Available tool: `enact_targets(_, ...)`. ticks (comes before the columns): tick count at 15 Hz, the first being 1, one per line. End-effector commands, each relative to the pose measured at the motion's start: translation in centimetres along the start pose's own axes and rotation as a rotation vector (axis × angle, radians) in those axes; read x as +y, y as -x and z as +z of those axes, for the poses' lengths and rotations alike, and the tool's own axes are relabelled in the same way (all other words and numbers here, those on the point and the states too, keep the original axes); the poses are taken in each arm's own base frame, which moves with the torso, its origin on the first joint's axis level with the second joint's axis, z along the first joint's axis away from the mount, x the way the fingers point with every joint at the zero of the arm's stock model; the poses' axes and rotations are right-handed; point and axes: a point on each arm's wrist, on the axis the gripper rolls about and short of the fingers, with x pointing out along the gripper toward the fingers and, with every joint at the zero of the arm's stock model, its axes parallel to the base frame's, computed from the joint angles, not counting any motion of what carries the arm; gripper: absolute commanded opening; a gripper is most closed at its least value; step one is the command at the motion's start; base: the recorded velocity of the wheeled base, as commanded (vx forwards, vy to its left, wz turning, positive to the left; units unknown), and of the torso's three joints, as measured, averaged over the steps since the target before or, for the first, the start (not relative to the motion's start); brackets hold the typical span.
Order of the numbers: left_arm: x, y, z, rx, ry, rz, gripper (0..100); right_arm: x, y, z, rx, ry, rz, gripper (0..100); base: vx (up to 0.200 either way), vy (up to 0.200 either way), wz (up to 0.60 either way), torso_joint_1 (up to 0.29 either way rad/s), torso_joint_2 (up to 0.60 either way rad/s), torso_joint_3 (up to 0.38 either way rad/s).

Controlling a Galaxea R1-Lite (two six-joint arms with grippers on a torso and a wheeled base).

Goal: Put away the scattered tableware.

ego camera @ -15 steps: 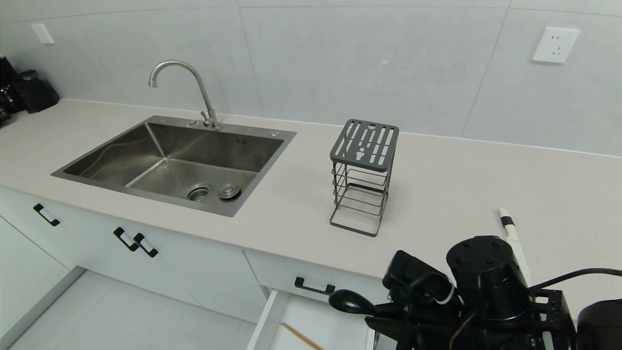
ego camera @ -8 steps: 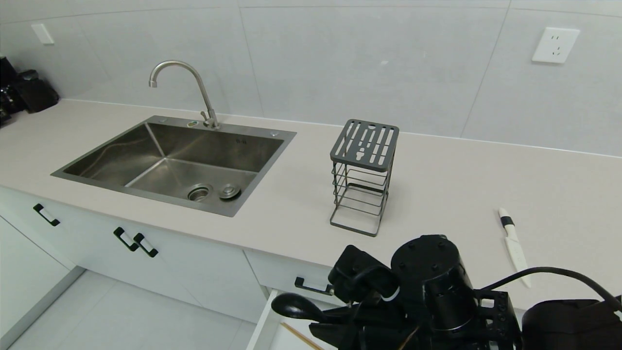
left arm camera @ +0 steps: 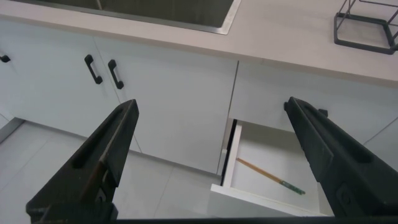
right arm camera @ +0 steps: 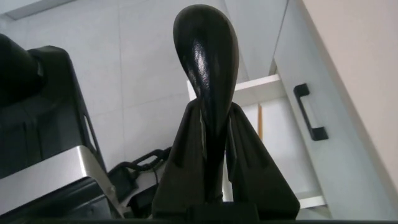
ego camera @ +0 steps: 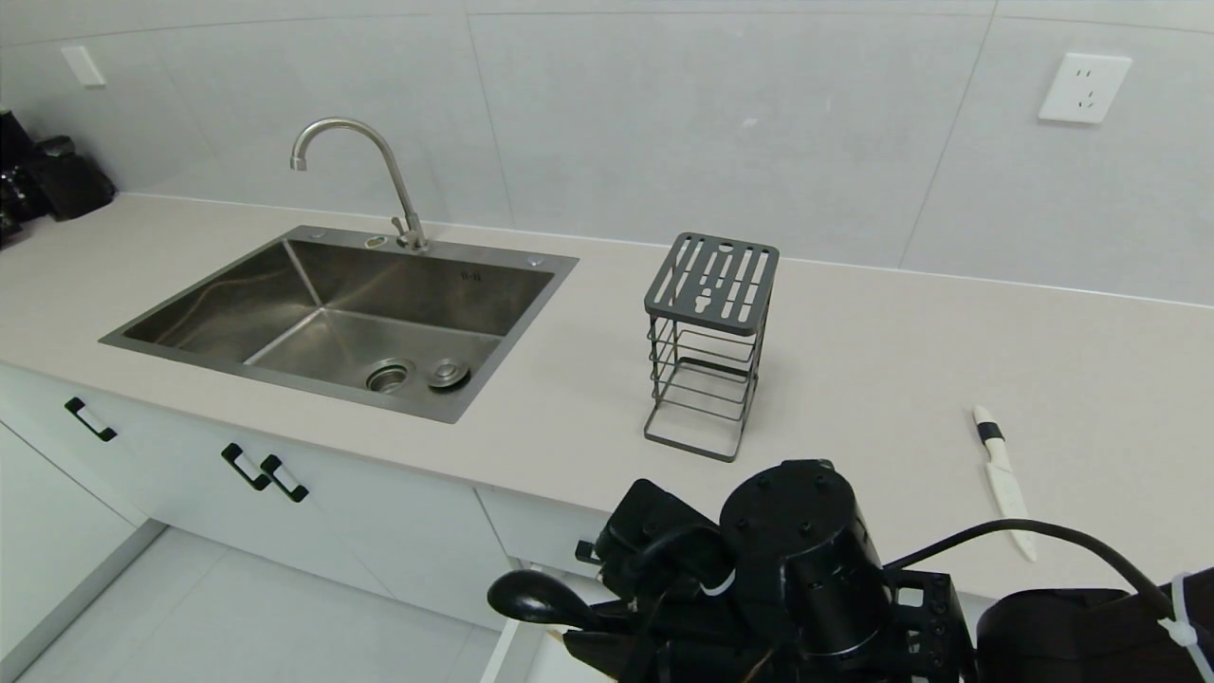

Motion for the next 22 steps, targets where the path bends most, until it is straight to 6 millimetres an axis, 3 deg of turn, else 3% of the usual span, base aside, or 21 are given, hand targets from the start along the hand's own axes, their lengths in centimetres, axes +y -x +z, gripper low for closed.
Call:
enact_targets(1,0.0,0.0,0.0,0.000,0.000,0.001,100,0.7,-0.3,0.2,-0.008,0.003,0.016,0,0.000,0.000,0.00,0.000,0.00,0.000)
enact_targets(9,0.0,0.0,0.0,0.000,-0.001,0.001,100,1.0,-0.8,-0.3,0.019,0.005,0.015,0,0.000,0.000,0.00,-0.034,0.07,0.037)
enact_targets(17,0.0,0.0,0.0,0.000,0.000,0.001,100,-0.3,-2.5,1.4,0.012,-0.031,-0.126,0,0.000,0.000,0.00,-0.094,0.21,0.112)
enact_targets(22,0.0,0.0,0.0,0.000,0.000,0.001,100,-0.5,-3.2,1.1,0.035,0.019,-0.131,0,0.000,0.000,0.00,-0.137,0.30,0.158)
